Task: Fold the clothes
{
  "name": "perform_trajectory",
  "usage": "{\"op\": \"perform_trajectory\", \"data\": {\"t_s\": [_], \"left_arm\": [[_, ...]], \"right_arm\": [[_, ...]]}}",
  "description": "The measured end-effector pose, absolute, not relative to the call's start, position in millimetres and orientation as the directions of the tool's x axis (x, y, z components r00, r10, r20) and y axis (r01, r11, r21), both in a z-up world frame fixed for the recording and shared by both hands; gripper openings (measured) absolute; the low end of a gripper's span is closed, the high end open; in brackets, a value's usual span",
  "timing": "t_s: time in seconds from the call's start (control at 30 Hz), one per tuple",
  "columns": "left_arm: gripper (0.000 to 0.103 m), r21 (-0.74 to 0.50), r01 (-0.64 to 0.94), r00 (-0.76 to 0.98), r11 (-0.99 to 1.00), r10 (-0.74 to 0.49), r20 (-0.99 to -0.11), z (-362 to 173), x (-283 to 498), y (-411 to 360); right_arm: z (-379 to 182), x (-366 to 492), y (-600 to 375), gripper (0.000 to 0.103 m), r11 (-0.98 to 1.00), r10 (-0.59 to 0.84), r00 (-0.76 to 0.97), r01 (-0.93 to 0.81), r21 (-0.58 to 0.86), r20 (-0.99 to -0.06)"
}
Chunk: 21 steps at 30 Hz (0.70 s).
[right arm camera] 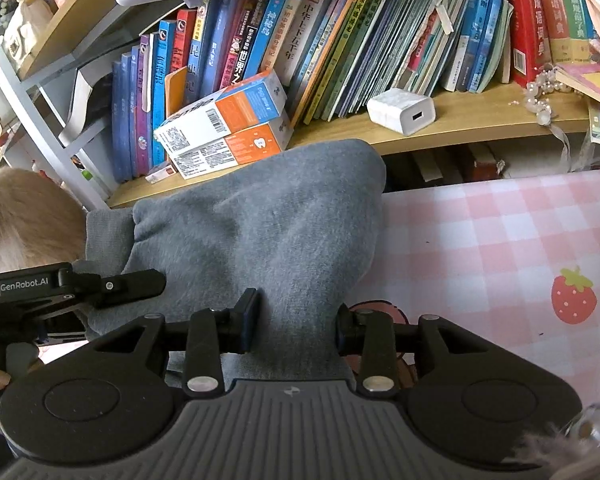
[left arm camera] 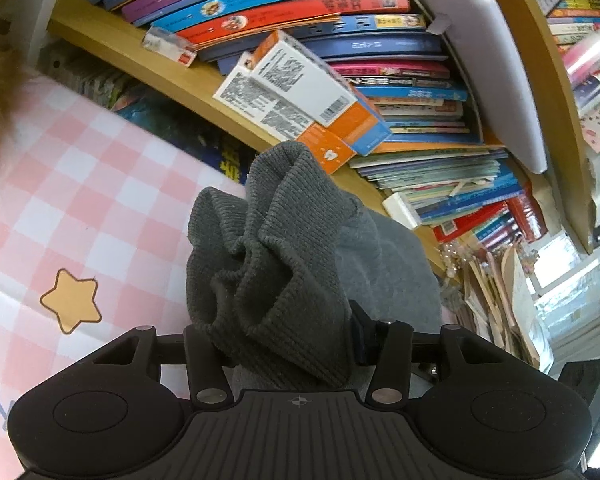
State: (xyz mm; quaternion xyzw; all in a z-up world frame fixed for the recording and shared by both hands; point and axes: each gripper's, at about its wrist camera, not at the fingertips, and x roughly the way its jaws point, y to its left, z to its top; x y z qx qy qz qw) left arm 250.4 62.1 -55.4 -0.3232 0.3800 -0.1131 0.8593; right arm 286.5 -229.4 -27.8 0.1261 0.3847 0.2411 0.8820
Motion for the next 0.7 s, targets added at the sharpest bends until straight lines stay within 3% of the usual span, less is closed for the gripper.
{"op": "perform_trajectory", "data": {"t_s": [0.1, 0.27, 0.37, 0.7], "left_arm": [[0.055, -0.631, -0.063, 0.693, 0.774, -0.421, -0.585, -57, 250, 62], [0.067, -0.537, -0.072, 0.743, 0.84, -0.314, -0.591, -43, 239, 58], [0.069, -0.495, -0.058, 0.763, 0.867, -0.281, -0.582, -33, 227, 57], [0.076, -0.409, -0.06, 0.786, 0.911, -0.21, -0.582, -16, 176, 51]], "right_arm": [[-30, 287, -232, 0.039, 0.85, 0.525, 0.588, -0.318, 0.421, -0.615], [-23, 282, -233, 0.055, 0.864, 0.498, 0.61, -0.296, 0.406, -0.616], [-16, 276, -235, 0.066, 0.871, 0.484, 0.631, -0.281, 0.402, -0.606], [2, 233, -240, 0.072, 0.907, 0.412, 0.692, -0.249, 0.34, -0.593]]}}
